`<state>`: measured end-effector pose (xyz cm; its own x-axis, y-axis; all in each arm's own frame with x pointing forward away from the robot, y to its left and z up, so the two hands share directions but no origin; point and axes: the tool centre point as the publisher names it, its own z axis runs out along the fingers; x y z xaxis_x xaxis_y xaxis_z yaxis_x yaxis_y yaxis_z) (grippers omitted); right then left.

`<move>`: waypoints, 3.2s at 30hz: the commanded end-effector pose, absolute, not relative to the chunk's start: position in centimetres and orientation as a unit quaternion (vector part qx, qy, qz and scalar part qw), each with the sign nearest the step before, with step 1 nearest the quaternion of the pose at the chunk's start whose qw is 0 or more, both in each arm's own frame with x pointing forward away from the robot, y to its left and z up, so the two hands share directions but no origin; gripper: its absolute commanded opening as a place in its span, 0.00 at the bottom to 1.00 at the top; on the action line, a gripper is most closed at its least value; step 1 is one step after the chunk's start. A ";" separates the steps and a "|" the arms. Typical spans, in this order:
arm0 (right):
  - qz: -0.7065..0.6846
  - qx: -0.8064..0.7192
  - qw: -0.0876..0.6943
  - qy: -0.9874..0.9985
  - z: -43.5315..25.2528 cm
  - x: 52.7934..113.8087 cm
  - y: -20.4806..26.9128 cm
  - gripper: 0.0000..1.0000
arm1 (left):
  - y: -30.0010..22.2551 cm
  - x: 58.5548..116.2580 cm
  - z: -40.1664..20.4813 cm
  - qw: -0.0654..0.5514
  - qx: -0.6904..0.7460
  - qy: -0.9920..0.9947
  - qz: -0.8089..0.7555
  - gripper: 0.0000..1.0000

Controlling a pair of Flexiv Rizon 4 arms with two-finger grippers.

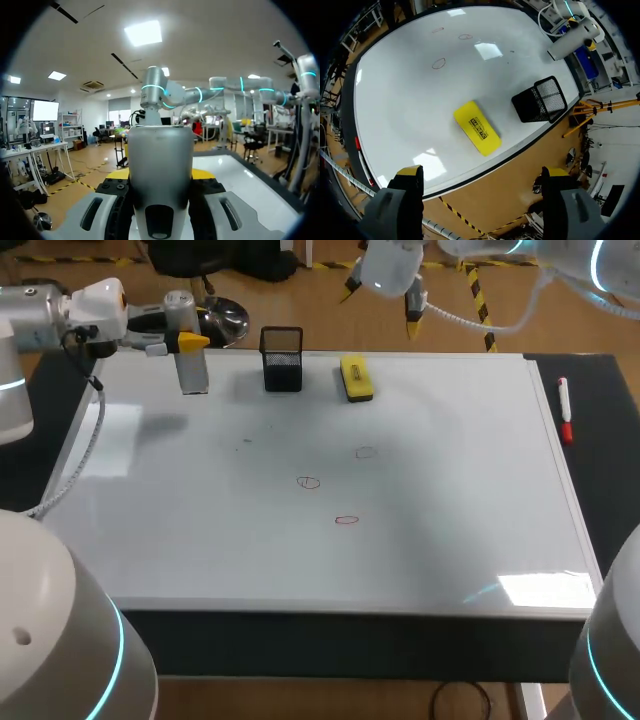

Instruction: Pick up the inspection probe, press it on each red-marked spot on the whiteboard one by one, put down the probe, pick up the eraser, and wipe off all the red marks.

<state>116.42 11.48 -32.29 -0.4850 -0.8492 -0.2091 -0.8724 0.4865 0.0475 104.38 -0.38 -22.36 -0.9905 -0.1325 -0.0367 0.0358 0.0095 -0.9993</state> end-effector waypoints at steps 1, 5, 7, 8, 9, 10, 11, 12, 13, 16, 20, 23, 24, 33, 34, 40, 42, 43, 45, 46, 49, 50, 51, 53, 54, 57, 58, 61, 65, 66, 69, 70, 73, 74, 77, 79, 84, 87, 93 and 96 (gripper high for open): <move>0.071 -0.502 0.077 0.858 -32.0 116.3 11.4 1.00 | -0.4 104.3 -22.3 0.061 -0.034 0.708 -0.703 0.00; 0.071 -0.502 0.077 0.858 -32.0 116.3 11.4 1.00 | -0.4 104.3 -22.3 0.061 -0.034 0.708 -0.703 0.00; 0.071 -0.502 0.077 0.858 -32.0 116.3 11.4 1.00 | -0.4 104.3 -22.3 0.061 -0.034 0.708 -0.703 0.00; 0.077 -0.524 0.082 0.844 -31.7 116.5 11.9 1.00 | -0.4 104.3 -22.3 0.061 -0.034 0.708 -0.703 0.00; 0.089 -0.545 0.083 0.829 -31.6 116.6 12.5 1.00 | -0.4 104.3 -22.3 0.061 -0.034 0.708 -0.703 0.00; 0.083 -0.552 0.078 0.826 -31.5 116.5 12.8 1.00 | -0.4 104.3 -22.3 0.061 -0.034 0.708 -0.703 0.00; 0.078 -0.563 0.074 0.820 -31.5 116.5 13.2 1.00 | -0.4 104.3 -22.3 0.061 -0.034 0.708 -0.703 0.00; 0.083 -0.569 0.075 0.815 -31.6 116.3 13.5 1.00 | -0.4 104.3 -22.3 0.061 -0.034 0.708 -0.703 0.00; 0.085 -0.573 0.076 0.811 -31.8 116.2 13.7 1.00 | -0.4 104.3 -22.3 0.061 -0.034 0.708 -0.703 0.00; 0.092 -0.586 0.075 0.802 -32.4 115.7 14.1 1.00 | -0.4 104.3 -22.3 0.061 -0.034 0.708 -0.703 0.00; 0.093 -0.616 0.058 0.780 -33.2 115.0 14.9 1.00 | -0.4 104.3 -22.3 0.061 -0.034 0.708 -0.703 0.00; 0.081 -0.638 0.036 0.765 -33.8 114.6 15.4 1.00 | -0.4 104.3 -22.3 0.061 -0.034 0.708 -0.703 0.00; 0.072 -0.648 0.026 0.758 -34.0 114.4 15.5 1.00 | -0.4 104.3 -22.3 0.061 -0.034 0.708 -0.703 0.00; 0.064 -0.704 -0.020 0.708 -35.9 112.9 16.0 1.00 | -0.4 104.3 -22.3 0.061 -0.034 0.708 -0.703 0.00; 0.060 -0.709 -0.026 0.703 -36.1 112.8 16.0 1.00 | -0.4 104.3 -22.3 0.061 -0.034 0.708 -0.703 0.00; 0.044 -0.727 -0.033 0.684 -36.7 112.3 15.7 1.00 | -0.4 104.3 -22.3 0.061 -0.034 0.708 -0.703 0.00; 0.042 -0.733 -0.030 0.678 -36.8 112.2 15.6 1.00 | -0.4 104.3 -22.3 0.061 -0.034 0.708 -0.703 0.00; 0.041 -0.731 -0.022 0.680 -36.9 112.1 15.5 1.00 | -0.4 104.3 -22.3 0.061 -0.034 0.708 -0.703 0.00; 0.041 -0.734 -0.022 0.677 -37.0 112.1 15.4 1.00 | -0.4 104.3 -22.3 0.061 -0.034 0.708 -0.703 0.00; 0.042 -0.734 -0.017 0.677 -37.1 112.1 15.4 1.00 | -0.4 104.3 -22.3 0.061 -0.034 0.708 -0.703 0.00; 0.043 -0.738 -0.006 0.673 -37.3 112.0 15.2 1.00 | -0.4 104.3 -22.3 0.061 -0.034 0.708 -0.703 0.00; 0.043 -0.741 -0.004 0.670 -37.5 111.9 15.2 1.00 | -0.4 104.3 -22.3 0.061 -0.034 0.708 -0.703 0.00; 0.044 -0.746 -0.005 0.664 -37.8 111.8 15.2 1.00 | -0.4 104.3 -22.3 0.061 -0.034 0.708 -0.703 0.00; 0.047 -0.750 -0.005 0.659 -38.3 111.7 15.2 1.00 | -0.4 104.3 -22.3 0.061 -0.034 0.708 -0.703 0.00; 0.048 -0.753 -0.006 0.656 -38.5 111.7 15.2 1.00 | -0.4 104.3 -22.3 0.061 -0.034 0.708 -0.703 0.00; 0.051 -0.757 -0.013 0.651 -39.1 111.5 15.0 1.00 | -0.4 104.3 -22.3 0.061 -0.034 0.708 -0.703 0.00; 0.052 -0.757 -0.015 0.651 -39.3 111.5 14.9 1.00 | -0.4 104.3 -22.3 0.061 -0.034 0.708 -0.703 0.00; 0.056 -0.762 -0.023 0.645 -39.8 111.5 14.5 1.00 | -0.4 104.3 -22.3 0.061 -0.034 0.708 -0.703 0.00; 0.058 -0.770 -0.036 0.634 -40.3 111.6 14.3 1.00 | -0.4 104.3 -22.3 0.061 -0.034 0.708 -0.703 0.00; 0.059 -0.770 -0.037 0.634 -40.5 111.6 14.3 1.00 | -0.4 104.3 -22.3 0.061 -0.034 0.708 -0.703 0.00; 0.062 -0.771 -0.043 0.632 -40.9 111.8 14.1 1.00 | -0.4 104.3 -22.3 0.061 -0.034 0.708 -0.703 0.00; 0.063 -0.770 -0.046 0.634 -41.1 111.8 14.0 1.00 | -0.4 104.3 -22.3 0.061 -0.034 0.708 -0.703 0.00; 0.060 -0.765 -0.055 0.639 -41.4 112.0 13.8 1.00 | -0.4 104.3 -22.3 0.061 -0.034 0.708 -0.703 0.00; 0.061 -0.765 -0.054 0.639 -41.5 112.1 13.8 1.00 | -0.4 104.3 -22.3 0.061 -0.034 0.708 -0.703 0.00; 0.061 -0.762 -0.056 0.642 -42.0 112.2 13.9 1.00 | -0.4 104.3 -22.3 0.061 -0.034 0.708 -0.703 0.00; 0.061 -0.757 -0.058 0.648 -42.3 112.3 14.0 1.00 | -0.4 104.3 -22.3 0.061 -0.034 0.708 -0.703 0.00; 0.057 -0.744 -0.063 0.663 -43.0 112.4 14.4 1.00 | -0.4 104.3 -22.3 0.061 -0.034 0.708 -0.703 0.00; 0.054 -0.741 -0.067 0.666 -43.3 112.4 14.6 1.00 | -0.4 104.3 -22.3 0.061 -0.034 0.708 -0.703 0.00; 0.051 -0.734 -0.068 0.674 -43.7 112.5 14.5 1.00 | -0.4 104.3 -22.3 0.061 -0.034 0.708 -0.703 0.00; 0.047 -0.726 -0.069 0.682 -43.9 112.5 14.2 1.00 | -0.4 104.3 -22.3 0.061 -0.034 0.708 -0.703 0.00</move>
